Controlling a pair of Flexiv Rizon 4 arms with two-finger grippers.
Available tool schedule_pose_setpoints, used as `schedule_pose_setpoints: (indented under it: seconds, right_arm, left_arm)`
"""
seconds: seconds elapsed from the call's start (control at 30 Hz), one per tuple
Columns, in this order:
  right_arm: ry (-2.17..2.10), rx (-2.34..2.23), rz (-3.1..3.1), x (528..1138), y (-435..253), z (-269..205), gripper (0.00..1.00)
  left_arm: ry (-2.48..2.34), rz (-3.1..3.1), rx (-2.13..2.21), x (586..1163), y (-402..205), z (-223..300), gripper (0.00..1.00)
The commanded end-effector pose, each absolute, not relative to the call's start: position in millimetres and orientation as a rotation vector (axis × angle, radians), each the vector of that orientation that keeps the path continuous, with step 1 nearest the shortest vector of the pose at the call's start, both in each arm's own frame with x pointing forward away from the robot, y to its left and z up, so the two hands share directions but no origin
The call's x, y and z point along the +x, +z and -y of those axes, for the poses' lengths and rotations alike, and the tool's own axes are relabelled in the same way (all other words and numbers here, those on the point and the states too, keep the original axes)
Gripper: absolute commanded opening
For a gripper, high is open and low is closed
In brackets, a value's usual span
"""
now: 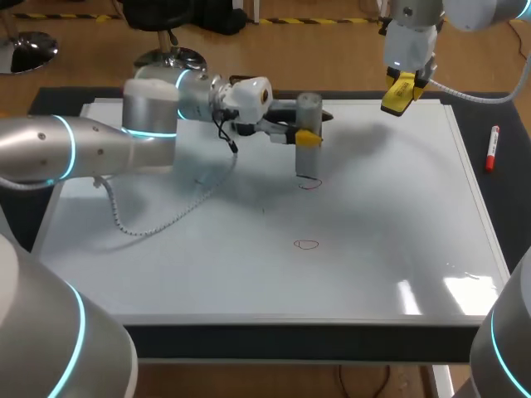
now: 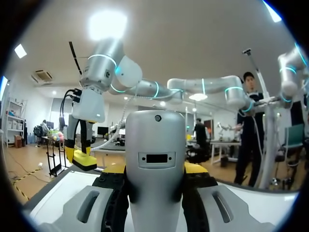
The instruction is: Pick up the inspection probe, press it on each red-marked spot on the whiteboard one by one, put down the probe, pick up the eraser, and wipe off all the red marks.
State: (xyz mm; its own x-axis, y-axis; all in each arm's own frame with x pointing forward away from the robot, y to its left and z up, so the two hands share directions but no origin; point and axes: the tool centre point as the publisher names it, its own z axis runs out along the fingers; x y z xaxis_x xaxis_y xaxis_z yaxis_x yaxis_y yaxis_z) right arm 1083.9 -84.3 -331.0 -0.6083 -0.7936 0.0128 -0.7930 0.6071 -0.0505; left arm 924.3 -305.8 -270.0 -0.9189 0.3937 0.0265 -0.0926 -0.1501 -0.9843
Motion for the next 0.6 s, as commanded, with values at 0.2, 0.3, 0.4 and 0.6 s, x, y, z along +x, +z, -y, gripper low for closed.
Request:
schedule_pose_setpoints:
  seconds: [0.2, 0.3, 0.4, 0.6]
  right_arm:
    - [-0.084, -1.389, -2.807, 1084, -330, 85, 0.0]
    - [-0.084, -1.389, -2.807, 1084, -330, 85, 0.0]
    - [-0.084, -1.389, -2.807, 1084, -330, 85, 0.0]
    - [-0.084, -1.389, -2.807, 1084, -330, 85, 0.0]
  left_arm:
    - [2.142, 1.806, -0.318, 919, -281, 311, 0.0]
    - [2.143, 1.809, -0.313, 919, -282, 311, 0.0]
    - [2.145, 1.809, -0.312, 918, -284, 312, 0.0]
    - [2.142, 1.804, -0.32, 917, -289, 312, 0.0]
